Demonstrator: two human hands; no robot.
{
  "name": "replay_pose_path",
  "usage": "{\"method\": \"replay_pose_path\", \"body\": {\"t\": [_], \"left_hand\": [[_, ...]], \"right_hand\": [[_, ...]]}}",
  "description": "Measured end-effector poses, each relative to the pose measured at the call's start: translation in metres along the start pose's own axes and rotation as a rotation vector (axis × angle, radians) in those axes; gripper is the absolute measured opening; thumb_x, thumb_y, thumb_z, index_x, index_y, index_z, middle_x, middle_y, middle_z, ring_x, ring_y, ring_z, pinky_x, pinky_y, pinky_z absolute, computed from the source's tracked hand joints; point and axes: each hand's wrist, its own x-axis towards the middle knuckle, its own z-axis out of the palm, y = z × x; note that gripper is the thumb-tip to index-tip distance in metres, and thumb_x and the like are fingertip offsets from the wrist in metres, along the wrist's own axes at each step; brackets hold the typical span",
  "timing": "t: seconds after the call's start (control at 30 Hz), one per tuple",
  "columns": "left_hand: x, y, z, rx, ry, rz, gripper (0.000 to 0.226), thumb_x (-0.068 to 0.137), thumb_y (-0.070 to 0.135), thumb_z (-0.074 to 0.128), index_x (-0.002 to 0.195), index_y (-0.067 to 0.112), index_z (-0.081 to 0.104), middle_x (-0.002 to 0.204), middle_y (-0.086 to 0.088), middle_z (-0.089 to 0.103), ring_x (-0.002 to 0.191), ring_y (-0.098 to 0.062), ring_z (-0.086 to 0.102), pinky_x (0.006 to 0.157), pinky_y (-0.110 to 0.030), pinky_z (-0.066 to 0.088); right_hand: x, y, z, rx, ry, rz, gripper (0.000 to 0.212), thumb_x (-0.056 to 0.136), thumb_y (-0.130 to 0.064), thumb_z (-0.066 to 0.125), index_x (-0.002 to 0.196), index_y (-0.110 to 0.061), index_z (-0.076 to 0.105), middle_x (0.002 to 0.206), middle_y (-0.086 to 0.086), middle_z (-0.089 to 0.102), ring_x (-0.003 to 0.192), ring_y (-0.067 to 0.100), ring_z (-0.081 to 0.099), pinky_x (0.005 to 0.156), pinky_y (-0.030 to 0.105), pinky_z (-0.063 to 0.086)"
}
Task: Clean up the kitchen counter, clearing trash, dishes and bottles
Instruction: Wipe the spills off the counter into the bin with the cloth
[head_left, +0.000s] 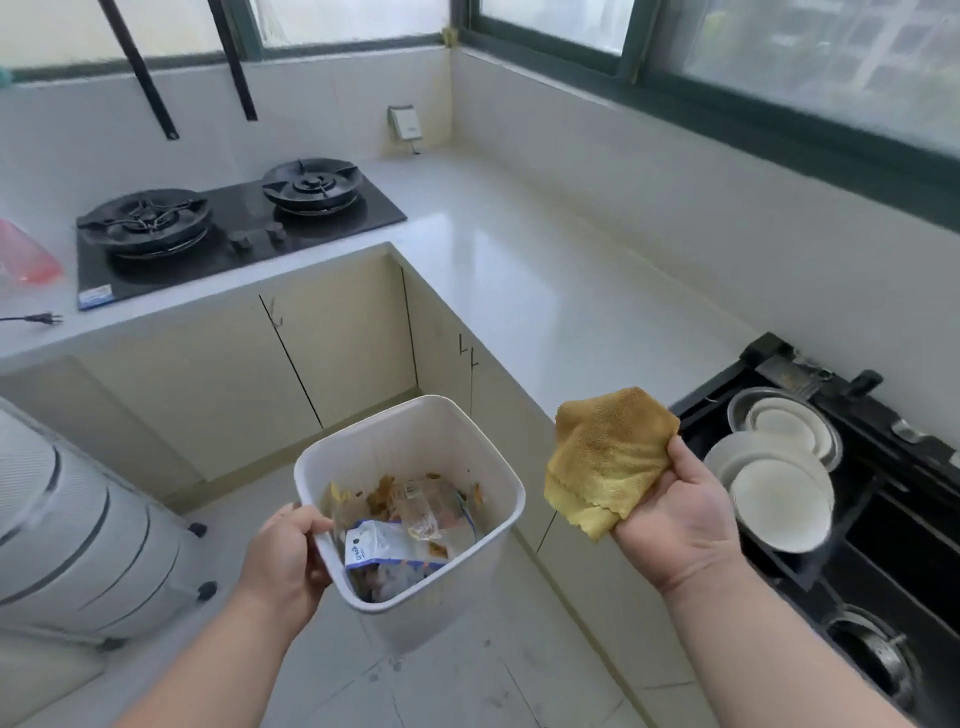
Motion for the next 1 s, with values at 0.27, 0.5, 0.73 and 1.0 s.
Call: {"method": "replay_pose_path", "body": {"t": [0.27,0.5,0.73,1.0], "left_hand": [[0.053,0.035,0.047,-0.090,0.044,0.008,0.024,0.082,-0.004,0.046,0.077,0.019,0.041,0.067,-0.003,0.036,0.040,-0.012,0.031,0.034,-0.017,0.020],[0.143,0.073,0.077,-0.032,-0.083,0.000,0.022,0.083,-0.002,0.045,0.079,0.019,0.045,0.071,-0.005,0.042,0.044,-0.014,0.038,0.036,-0.020,0.020],[0.247,0.133,0.088,0.122,-0.286,-0.061,0.041,0.065,0.011,0.062,0.106,0.012,0.059,0.104,-0.016,0.048,0.070,-0.028,0.040,0.059,-0.040,0.028],[0.304,0.168,0.111,0.140,-0.334,-0.114,0.029,0.068,0.007,0.060,0.096,0.013,0.059,0.089,-0.016,0.045,0.063,-0.023,0.033,0.053,-0.031,0.027]], "right_hand": [[0.126,-0.080,0.068,-0.307,0.035,-0.310,0.045,0.110,-0.044,0.043,0.128,-0.014,0.072,0.120,0.008,0.080,0.111,0.027,0.077,0.109,0.054,0.049],[0.241,-0.073,0.052,-1.911,-0.007,-0.588,0.037,0.113,-0.041,0.037,0.140,-0.035,0.062,0.129,-0.006,0.069,0.115,0.019,0.060,0.105,0.043,0.041],[0.272,-0.014,-0.013,-2.554,-0.017,-0.001,0.126,0.065,-0.090,-0.012,0.169,-0.019,-0.009,0.172,0.007,-0.026,0.162,0.027,-0.023,0.133,0.050,-0.003],[0.283,0.025,0.069,-1.874,0.235,-0.435,0.100,0.090,-0.088,0.020,0.157,-0.019,0.048,0.168,-0.001,0.038,0.159,0.018,0.027,0.130,0.034,0.018]]}}
